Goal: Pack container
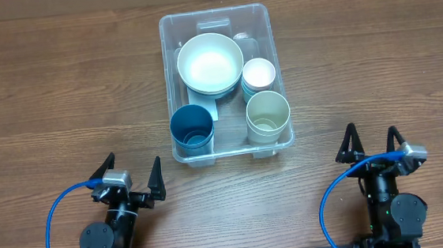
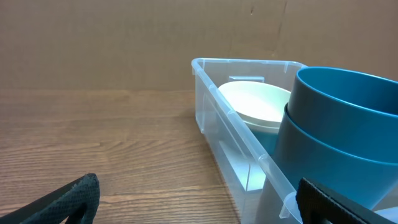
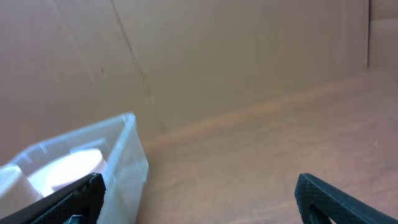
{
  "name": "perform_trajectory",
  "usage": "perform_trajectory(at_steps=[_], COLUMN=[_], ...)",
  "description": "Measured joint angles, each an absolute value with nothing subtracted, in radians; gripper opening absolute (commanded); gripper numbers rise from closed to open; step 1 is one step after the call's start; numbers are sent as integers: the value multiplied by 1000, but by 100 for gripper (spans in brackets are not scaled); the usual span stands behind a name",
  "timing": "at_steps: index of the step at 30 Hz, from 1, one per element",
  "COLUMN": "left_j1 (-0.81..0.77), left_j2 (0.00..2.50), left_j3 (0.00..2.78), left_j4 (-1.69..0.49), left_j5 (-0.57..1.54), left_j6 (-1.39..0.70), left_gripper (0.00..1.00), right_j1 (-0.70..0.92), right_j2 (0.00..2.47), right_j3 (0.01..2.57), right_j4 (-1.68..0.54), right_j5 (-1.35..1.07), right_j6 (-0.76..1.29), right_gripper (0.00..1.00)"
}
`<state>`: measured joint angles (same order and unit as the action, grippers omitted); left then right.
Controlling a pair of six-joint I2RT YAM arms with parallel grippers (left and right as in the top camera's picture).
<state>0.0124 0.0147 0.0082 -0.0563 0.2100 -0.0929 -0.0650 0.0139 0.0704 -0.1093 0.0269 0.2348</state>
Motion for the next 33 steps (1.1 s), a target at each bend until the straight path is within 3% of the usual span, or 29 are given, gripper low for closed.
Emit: perform_trajectory(at_steps=[4, 33], left_j1=[12, 12], left_j2=[15, 15], left_j3=[8, 8], left_j4=[-56, -56], left_j5=[210, 210], left_j6=[-93, -93], left_gripper=[100, 100], right_j1=[-65, -12], right_j2=[13, 13], right_j3=[68, 68], right_j4=[-221, -220], right_j5=[7, -45], right_j6=[234, 234], right_gripper=[100, 100])
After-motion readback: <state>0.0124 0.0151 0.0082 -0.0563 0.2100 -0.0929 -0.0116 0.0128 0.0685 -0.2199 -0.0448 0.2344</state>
